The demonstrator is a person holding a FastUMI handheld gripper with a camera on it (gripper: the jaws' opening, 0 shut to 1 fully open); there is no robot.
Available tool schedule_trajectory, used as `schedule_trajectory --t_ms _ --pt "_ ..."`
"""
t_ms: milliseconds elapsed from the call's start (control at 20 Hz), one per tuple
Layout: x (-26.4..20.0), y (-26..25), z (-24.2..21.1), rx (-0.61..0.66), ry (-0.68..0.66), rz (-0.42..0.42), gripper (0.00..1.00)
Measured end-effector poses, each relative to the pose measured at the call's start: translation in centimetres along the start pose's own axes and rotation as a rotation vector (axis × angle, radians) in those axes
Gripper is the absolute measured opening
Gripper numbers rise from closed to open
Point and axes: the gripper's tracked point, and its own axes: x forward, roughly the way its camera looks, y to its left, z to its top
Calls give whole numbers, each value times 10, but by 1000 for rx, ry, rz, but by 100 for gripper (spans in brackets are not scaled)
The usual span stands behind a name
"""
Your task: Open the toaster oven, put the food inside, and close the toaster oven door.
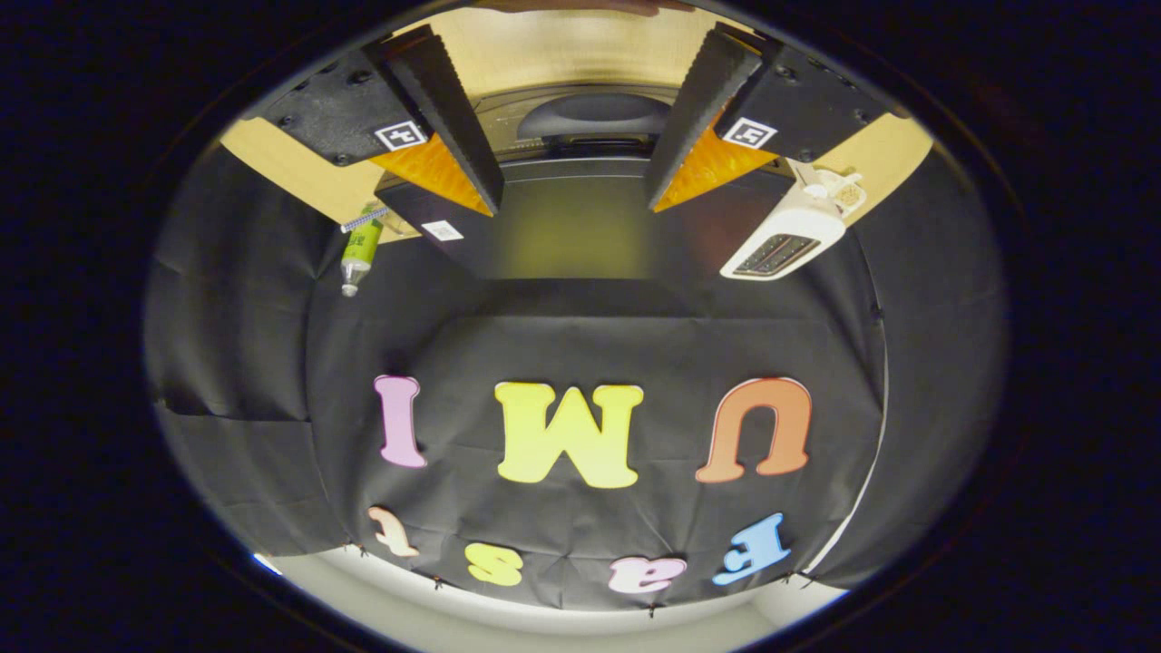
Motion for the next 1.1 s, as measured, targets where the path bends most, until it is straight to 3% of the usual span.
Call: schedule_trajectory --t_ms 450,550,600,750,950,1100 --pt "3 -2 -15 -36 27 -25 100" --pt "4 6 -44 -34 140 -5 100" --pt "-5 2 -28 -17 79 -11 100" --pt "-8 3 -37 -24 74 -18 100" --pt "-22 -1 -49 1 103 -18 100" --pt "-38 -2 -59 -50 131 -22 100"
